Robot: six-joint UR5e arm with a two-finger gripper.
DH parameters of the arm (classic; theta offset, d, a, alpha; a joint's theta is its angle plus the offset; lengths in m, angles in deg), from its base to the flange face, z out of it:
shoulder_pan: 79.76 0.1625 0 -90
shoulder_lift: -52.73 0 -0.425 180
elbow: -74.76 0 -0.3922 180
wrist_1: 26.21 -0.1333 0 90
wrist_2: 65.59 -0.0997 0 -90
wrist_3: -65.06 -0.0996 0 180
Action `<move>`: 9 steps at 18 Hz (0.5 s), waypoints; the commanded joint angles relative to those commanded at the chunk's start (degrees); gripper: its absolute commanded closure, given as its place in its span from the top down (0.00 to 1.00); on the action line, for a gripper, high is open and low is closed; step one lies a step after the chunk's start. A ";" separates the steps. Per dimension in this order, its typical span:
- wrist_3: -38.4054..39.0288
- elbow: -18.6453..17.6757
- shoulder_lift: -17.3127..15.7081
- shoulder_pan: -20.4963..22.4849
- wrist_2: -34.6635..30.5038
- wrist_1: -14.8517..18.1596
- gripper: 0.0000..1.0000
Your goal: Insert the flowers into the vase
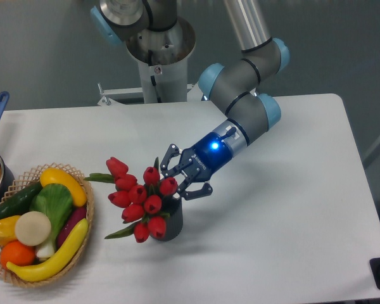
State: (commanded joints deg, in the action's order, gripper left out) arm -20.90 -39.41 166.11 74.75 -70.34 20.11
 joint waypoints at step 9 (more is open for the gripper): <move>-1.23 0.17 -3.24 4.04 -3.32 0.09 1.00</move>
State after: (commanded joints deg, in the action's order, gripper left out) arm -22.13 -39.23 162.86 78.79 -73.66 20.20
